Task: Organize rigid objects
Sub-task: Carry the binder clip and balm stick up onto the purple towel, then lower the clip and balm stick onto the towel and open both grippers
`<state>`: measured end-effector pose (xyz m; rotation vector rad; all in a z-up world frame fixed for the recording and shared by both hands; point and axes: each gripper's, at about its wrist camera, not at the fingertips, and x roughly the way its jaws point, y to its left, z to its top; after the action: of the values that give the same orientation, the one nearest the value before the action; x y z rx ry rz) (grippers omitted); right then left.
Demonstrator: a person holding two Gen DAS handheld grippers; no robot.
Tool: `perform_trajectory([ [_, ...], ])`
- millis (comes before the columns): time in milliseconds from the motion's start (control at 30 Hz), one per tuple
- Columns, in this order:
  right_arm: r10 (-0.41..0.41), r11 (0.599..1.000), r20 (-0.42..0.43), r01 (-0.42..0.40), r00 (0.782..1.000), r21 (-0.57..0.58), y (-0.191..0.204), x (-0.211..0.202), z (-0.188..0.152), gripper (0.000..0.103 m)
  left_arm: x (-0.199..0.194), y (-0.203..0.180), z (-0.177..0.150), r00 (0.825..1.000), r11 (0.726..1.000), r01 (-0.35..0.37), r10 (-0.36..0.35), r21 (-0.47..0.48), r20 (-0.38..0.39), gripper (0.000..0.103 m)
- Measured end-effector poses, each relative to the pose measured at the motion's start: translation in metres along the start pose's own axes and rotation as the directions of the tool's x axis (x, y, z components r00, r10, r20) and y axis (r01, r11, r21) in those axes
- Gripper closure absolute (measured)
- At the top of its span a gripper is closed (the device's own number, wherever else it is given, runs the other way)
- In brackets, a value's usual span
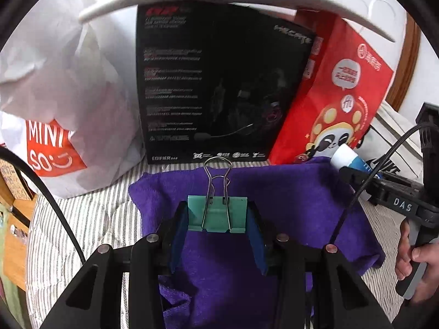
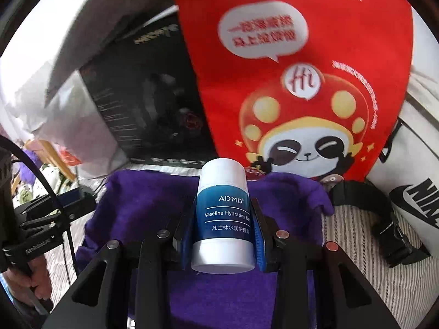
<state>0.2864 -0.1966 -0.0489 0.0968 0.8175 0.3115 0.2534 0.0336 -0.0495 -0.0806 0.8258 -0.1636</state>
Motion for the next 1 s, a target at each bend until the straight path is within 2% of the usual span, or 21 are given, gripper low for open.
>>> perform_trajectory([
  [133,-0.014,1.000,-0.049,0.015,0.999,0.005,-0.006,0.021,-0.006,0.067,0.007,0.004,0.000,1.000,1.000,0.002,-0.002,-0.002,-0.017,0.063],
  [300,-0.073,0.997,-0.094,0.072,0.993,-0.015,-0.009,0.046,-0.015,0.067,0.017,0.012,-0.004,1.000,1.000,-0.008,0.008,-0.008,-0.025,0.063],
  [433,-0.075,0.997,-0.129,0.073,0.989,-0.020,-0.013,0.059,-0.021,0.067,0.026,0.016,-0.007,0.999,1.000,0.005,-0.006,-0.022,-0.050,0.063],
  [1000,-0.099,0.994,-0.210,0.089,0.973,-0.057,-0.010,0.078,-0.026,0.067,0.049,0.015,-0.017,0.993,1.000,-0.006,0.005,-0.005,-0.118,0.063],
])
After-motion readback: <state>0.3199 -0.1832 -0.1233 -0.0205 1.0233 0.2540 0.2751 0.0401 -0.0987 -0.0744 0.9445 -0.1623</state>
